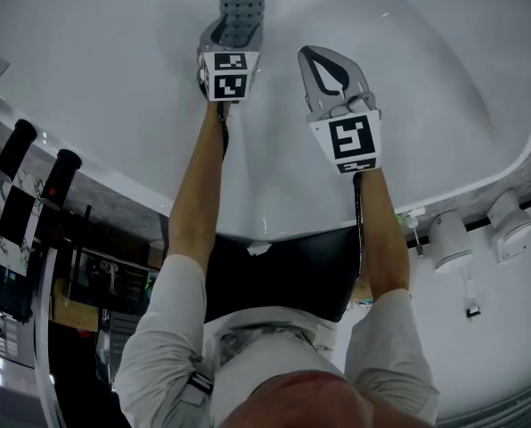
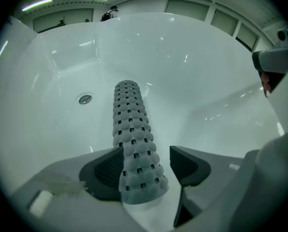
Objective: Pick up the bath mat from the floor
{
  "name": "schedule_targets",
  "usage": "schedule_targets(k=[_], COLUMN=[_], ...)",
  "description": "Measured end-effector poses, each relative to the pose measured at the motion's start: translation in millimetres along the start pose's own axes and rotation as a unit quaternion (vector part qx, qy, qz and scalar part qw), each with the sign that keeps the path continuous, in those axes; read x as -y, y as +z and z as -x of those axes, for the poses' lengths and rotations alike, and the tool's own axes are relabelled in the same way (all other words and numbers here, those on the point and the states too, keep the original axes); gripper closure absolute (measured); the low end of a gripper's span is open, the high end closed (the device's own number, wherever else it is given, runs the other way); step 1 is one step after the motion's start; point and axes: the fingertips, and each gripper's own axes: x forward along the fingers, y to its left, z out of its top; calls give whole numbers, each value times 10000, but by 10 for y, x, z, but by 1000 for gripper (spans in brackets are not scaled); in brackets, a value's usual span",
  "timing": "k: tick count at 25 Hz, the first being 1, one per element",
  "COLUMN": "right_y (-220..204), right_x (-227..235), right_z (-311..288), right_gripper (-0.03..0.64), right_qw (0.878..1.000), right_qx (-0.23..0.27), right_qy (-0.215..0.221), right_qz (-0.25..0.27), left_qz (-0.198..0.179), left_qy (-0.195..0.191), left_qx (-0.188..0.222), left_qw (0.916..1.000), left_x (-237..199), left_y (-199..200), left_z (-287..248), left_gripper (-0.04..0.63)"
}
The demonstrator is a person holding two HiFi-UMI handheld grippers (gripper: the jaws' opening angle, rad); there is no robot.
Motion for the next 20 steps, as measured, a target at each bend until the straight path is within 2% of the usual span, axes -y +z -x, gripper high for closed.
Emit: schedule_targets(k=[7, 10, 15, 20], right_y=[-104, -98, -169, -186], right_x=[-43, -32, -25, -25], right_z=[-50, -70, -82, -87], right_gripper=[615, 615, 615, 615], right_qw=[9999, 9999, 9998, 9999], right_qx=[-84, -50, -127, -114], right_qy=[106, 111, 129, 110], right_qz=[-4, 36, 51, 13], left_qz=[140, 349, 468, 380], left_qy=[161, 151, 323, 416], left_qx=[-136, -315, -334, -462], left_qw=[9997, 9988, 9978, 9973], left_x=[-70, -111, -168, -196], left_y=[-195, -282, -304, -412], left_z=[-306, -419, -553, -725], left_gripper=[202, 158, 124, 92])
